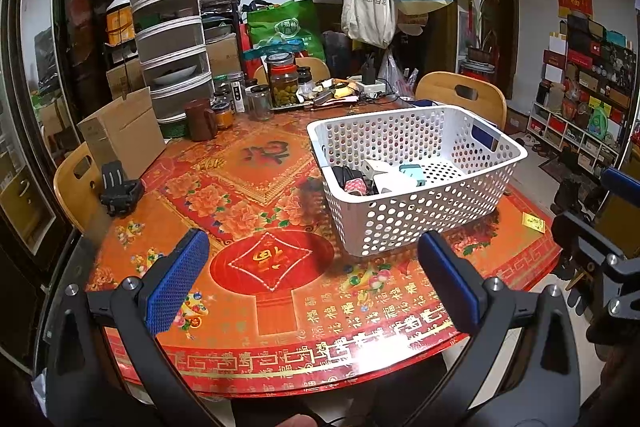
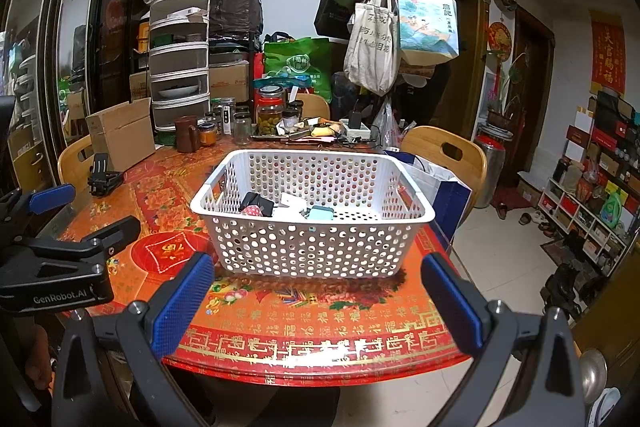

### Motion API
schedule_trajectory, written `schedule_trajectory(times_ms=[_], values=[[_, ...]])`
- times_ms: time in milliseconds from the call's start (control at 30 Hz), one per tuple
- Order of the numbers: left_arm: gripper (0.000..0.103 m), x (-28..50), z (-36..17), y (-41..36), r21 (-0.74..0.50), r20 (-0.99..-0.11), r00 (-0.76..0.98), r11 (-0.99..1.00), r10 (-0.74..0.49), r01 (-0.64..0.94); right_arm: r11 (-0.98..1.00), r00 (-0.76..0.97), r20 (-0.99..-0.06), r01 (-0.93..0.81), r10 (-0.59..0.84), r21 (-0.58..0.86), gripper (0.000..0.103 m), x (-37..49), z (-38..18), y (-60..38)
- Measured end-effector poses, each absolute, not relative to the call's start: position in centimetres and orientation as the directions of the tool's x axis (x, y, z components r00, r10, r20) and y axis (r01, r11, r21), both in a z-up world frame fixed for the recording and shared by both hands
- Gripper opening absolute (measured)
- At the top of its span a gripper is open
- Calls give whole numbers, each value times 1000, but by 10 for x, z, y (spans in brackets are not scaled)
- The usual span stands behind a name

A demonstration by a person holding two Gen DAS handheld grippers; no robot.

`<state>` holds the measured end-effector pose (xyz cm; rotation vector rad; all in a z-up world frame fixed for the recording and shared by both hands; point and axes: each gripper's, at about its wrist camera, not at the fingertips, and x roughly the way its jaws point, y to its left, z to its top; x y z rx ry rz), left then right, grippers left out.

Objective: Organize rigid objects

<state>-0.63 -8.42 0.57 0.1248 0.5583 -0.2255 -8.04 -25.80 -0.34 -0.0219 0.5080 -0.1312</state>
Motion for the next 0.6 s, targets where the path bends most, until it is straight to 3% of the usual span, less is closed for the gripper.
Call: schedule_trajectory(times_ms=[600], values=[[103, -11, 9, -80, 78, -513, 841, 966, -174, 247, 991, 865, -484, 118, -130, -55, 103, -80, -4, -257]])
